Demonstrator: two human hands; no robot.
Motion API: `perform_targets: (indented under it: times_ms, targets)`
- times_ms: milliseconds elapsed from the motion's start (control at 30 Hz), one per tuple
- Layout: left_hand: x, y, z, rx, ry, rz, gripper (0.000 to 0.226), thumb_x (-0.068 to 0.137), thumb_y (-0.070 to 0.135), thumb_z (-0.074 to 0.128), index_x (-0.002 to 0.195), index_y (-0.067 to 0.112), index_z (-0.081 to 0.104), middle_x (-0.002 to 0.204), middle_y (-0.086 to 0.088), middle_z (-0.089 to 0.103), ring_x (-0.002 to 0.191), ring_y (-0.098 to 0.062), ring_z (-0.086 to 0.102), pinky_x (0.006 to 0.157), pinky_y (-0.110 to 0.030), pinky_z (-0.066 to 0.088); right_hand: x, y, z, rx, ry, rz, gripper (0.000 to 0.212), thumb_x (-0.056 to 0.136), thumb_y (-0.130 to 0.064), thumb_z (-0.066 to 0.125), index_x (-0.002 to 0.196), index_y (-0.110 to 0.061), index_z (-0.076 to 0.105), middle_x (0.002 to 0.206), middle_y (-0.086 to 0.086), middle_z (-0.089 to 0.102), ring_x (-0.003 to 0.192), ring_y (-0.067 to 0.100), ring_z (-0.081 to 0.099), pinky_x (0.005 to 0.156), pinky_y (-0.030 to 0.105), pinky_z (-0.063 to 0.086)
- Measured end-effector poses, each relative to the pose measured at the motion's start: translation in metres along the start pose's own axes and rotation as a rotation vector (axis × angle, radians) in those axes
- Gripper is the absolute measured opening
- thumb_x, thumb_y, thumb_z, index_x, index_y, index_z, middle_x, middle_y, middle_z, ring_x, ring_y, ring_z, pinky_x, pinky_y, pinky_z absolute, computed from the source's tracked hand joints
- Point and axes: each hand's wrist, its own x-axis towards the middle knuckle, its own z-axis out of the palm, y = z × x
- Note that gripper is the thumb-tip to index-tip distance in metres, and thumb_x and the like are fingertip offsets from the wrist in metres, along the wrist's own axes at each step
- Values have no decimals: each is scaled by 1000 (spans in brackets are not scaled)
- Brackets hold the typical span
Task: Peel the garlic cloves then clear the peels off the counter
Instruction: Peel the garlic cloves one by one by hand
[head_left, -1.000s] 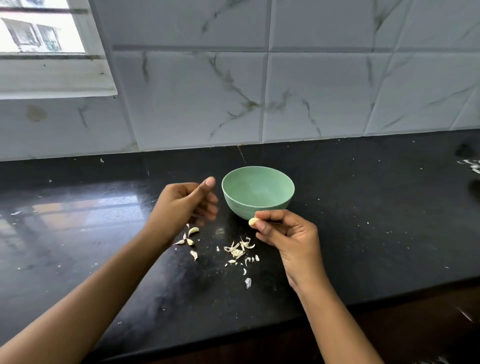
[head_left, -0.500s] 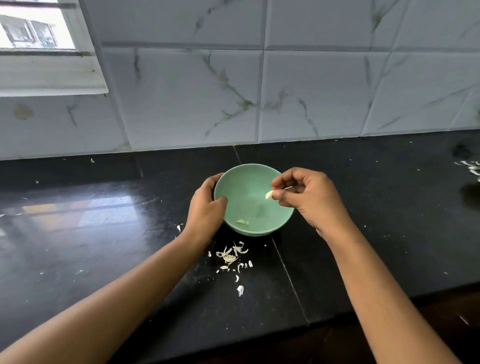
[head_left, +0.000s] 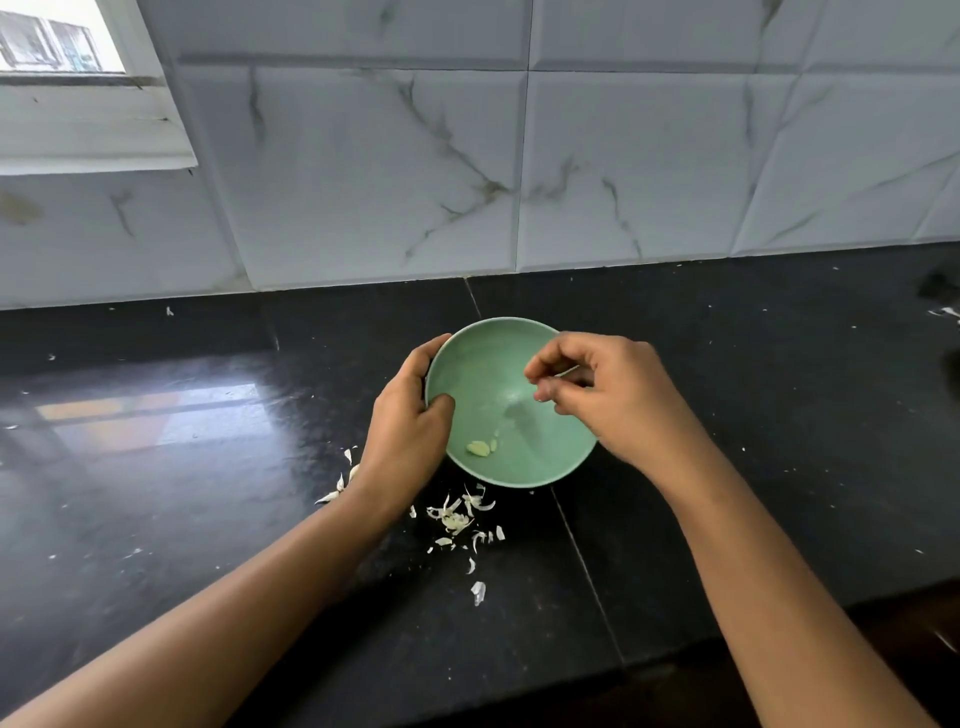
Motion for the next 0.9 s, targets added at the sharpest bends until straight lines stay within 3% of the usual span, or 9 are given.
perform_targets:
  times_ms: [200,333,400,500,567,667,767,900]
  targets:
    - [33,-11,7,-97,-53,-216,61,79,-6,39,133,22,47,118,-1,61,101,-18,60,80,-30,48,-27,-3,7,65,122,-53,16,81,-6,71,82,-22,70,81,-12,71,74,3,67,71,23,56]
    - [42,-10,4,-41,-158,-278,51,90,9,51,139,20,40,122,-4,59,93,-15,57,76,-29,46,-37,-11,18,17,107,-99,14,80,-6,72,85,-18,71,82,-14,70,77,-2,64,72,12,51]
    - [46,-3,-16,-15,-194,-216,52,94,22,57,141,18,37,119,-4,57,96,-13,57,81,-27,46,-42,-18,23,-10,66,-132,13,79,-3,72,85,-15,72,83,-10,70,79,0,64,75,13,51]
    - [44,3,-74,54,-185,-29,40,93,13,56,132,17,48,110,1,59,89,-4,57,75,-15,45,-48,-29,37,-81,-28,-171,14,80,-4,71,88,-15,71,87,-7,69,81,4,63,76,16,50]
    - [37,0,-112,150,-228,-2,33,91,5,57,117,26,57,106,2,65,90,-11,61,79,-23,48,-46,-35,51,-110,-113,-175,15,82,-4,68,93,-14,71,91,-4,68,84,7,62,79,22,48]
    - [19,-11,-139,543,-366,13,33,87,11,66,107,36,59,103,5,68,94,-16,65,89,-35,50,-29,-43,82,-220,-246,-197,22,88,-5,59,104,-14,69,102,3,66,94,19,61,84,33,45]
    - [2,-21,-137,744,-389,84,33,85,19,69,117,26,63,103,9,68,92,-8,63,82,-25,47,-7,-47,111,-356,-321,-226,31,89,-3,53,113,-17,66,108,6,63,100,26,59,87,39,45]
    - [-5,-33,-132,791,-383,85,24,83,24,71,107,23,69,100,8,70,69,8,59,66,-9,40,14,-49,132,-458,-375,-200,24,90,-15,60,112,-20,66,109,3,62,102,24,59,82,32,46]
